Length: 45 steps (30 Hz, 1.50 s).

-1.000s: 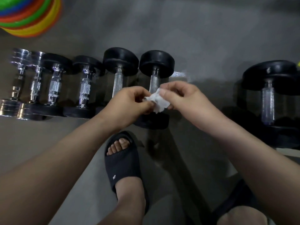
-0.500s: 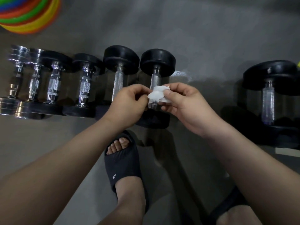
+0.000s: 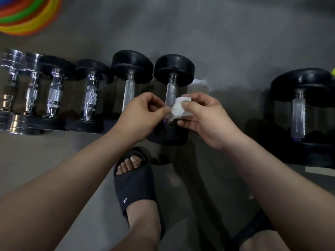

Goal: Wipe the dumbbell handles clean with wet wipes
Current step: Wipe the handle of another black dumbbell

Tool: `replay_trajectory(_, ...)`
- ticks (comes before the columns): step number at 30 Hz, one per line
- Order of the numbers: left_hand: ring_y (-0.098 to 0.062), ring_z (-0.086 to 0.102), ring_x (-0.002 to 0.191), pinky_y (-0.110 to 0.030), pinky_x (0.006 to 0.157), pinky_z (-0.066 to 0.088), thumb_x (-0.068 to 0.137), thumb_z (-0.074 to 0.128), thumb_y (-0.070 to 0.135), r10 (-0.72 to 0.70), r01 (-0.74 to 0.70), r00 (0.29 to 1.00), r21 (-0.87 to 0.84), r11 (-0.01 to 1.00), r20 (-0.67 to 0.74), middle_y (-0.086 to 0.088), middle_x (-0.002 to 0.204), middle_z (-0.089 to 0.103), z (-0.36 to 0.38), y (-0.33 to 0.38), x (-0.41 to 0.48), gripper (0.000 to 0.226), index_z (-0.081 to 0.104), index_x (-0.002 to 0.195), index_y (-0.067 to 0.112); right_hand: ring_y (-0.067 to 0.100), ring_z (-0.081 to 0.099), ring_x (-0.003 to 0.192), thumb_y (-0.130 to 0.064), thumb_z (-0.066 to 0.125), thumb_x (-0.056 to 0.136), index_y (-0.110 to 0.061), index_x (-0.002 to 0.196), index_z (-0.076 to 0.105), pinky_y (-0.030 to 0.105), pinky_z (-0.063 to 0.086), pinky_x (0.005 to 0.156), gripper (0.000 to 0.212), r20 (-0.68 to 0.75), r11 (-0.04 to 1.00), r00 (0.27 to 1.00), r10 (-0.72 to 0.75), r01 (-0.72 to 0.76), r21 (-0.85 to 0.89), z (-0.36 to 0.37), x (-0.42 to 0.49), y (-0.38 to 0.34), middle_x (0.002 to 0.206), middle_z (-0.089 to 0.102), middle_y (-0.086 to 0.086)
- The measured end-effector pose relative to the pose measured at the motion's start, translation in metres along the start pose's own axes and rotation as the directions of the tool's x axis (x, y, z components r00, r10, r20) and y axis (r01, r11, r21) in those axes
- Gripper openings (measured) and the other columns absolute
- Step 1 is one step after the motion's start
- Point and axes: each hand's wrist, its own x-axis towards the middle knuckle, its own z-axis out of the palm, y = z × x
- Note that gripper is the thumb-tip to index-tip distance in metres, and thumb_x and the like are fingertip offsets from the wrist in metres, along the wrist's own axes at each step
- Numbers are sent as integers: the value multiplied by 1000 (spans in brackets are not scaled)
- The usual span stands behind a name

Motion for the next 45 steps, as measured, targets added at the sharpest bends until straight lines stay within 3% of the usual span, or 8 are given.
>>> replay_trajectory(4,-1,61,71,-8,53,42,92,64,26,82,-72,995,175,982,-51,6,74,67,-7,-8,5,5,67,91,23,28,69,85,-1,62,95,-11,95,63,34,60,72,10,-172,990,978,-115,99,-100,-2,27,-1,100,63,16)
replay_trajectory(8,-2,61,72,-20,67,49,92,63,24,175,-175,984,316,933,28,8,74,66,-14,-15,9,3,65,90,24,15,68,75,-11,68,90,-15,96,71,31,59,76,8,-211,937,944,-253,185,-296,3,57,2,82,71,4)
replay_trajectory(13,-4,65,74,-30,74,54,90,64,23,224,-255,966,314,914,132,8,76,69,-18,-19,12,5,68,91,21,3,63,97,-15,69,88,-23,109,72,21,52,87,22,-60,637,879,-472,294,-713,8,65,19,109,67,-4)
replay_trajectory(17,-3,63,74,-22,71,51,88,71,27,273,-355,920,303,884,283,8,78,67,-23,-20,14,7,71,90,20,1,63,94,-11,61,93,-25,108,71,31,58,83,23,-34,582,839,-543,347,-735,5,64,21,101,65,-12)
replay_trajectory(21,-2,62,89,-14,80,47,77,72,56,300,-464,837,304,832,458,13,92,62,-36,-25,20,36,72,98,27,0,58,95,-10,59,95,-17,116,73,5,40,84,26,37,452,771,-635,410,-792,11,71,19,105,67,-8)
replay_trajectory(24,1,58,99,-13,85,44,74,82,50,262,-478,808,327,815,527,16,101,60,-39,-27,22,41,68,108,30,4,56,90,-10,60,96,-11,115,75,1,37,83,24,35,426,759,-650,403,-810,14,74,25,103,62,2)
replay_trajectory(30,0,61,95,-26,86,51,72,88,39,234,-409,846,301,861,479,13,100,64,-34,-30,20,40,68,106,29,9,57,86,-8,63,94,-8,111,77,3,38,80,22,113,333,733,-671,434,-838,12,66,33,99,62,7)
replay_trajectory(45,5,63,93,-22,85,51,66,90,43,150,-293,882,268,918,447,16,95,69,-33,-29,21,38,71,98,34,12,54,83,-3,59,93,-3,106,76,4,37,75,21,138,270,717,-683,424,-865,13,78,26,96,61,11)
